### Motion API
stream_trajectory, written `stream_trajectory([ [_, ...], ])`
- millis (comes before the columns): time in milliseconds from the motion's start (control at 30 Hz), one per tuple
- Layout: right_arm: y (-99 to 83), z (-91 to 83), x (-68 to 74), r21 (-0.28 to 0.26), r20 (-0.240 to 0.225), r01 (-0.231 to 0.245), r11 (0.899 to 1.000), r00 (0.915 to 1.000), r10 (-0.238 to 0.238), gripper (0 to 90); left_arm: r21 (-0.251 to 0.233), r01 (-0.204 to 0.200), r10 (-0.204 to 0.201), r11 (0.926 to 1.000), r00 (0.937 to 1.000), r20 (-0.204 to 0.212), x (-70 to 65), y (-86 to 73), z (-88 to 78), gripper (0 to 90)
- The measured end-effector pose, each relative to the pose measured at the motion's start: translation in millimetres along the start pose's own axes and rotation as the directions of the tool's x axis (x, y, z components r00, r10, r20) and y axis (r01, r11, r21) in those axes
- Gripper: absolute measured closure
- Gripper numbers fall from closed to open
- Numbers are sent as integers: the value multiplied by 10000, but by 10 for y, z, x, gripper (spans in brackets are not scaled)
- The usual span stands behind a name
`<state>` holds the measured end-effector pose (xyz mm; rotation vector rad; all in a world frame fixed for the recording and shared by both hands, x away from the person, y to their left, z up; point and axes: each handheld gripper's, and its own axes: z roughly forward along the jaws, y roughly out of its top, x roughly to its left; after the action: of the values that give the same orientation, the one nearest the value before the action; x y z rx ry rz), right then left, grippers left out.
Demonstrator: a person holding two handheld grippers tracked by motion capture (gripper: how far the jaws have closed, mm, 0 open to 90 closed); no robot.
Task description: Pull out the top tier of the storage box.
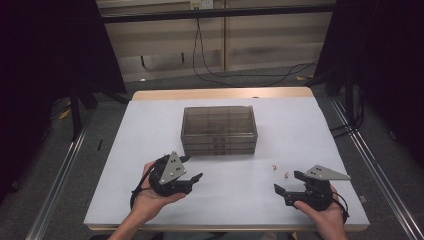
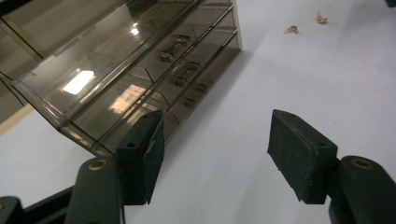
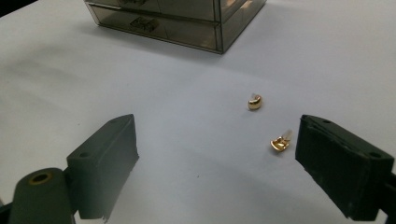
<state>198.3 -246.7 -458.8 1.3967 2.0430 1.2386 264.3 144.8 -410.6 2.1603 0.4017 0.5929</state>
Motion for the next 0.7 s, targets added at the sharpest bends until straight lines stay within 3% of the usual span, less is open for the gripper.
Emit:
stream_trajectory([
  [167,-1,-4,3,32,-12,36,10000,10000,-36,137,169,-548,551,9984,9983,-196,-38,77,55,399],
  [233,-3,-2,7,110,-144,80,9999,9999,-78,149,463,-1266,1285,9909,9908,-424,-82,128,94,399],
  [267,-3,-2,7,110,-144,80,9999,9999,-78,149,463,-1266,1285,9909,9908,-424,-82,128,94,399],
  [300,-1,-1,11,115,-150,81,9999,9999,-80,150,587,-1507,1534,9868,9872,-438,-87,143,108,399],
  [433,1,1,16,122,-190,113,9999,9998,-111,149,689,-1663,1695,9837,9846,-434,-96,178,166,426],
  [467,1,-1,14,116,-179,116,9999,9998,-114,149,749,-1754,1790,9816,9828,-452,-107,190,189,489],
  [600,-1,1,11,198,-204,96,9998,9998,-92,149,875,-1964,2015,9766,9780,-545,-117,209,217,529],
  [667,-1,5,15,203,-235,140,9997,9996,-135,150,1074,-2228,2314,9689,9699,-755,-134,222,251,544],
  [700,-1,5,17,208,-235,122,9997,9997,-117,150,1159,-2479,2578,9618,9629,-801,-133,230,258,555],
])
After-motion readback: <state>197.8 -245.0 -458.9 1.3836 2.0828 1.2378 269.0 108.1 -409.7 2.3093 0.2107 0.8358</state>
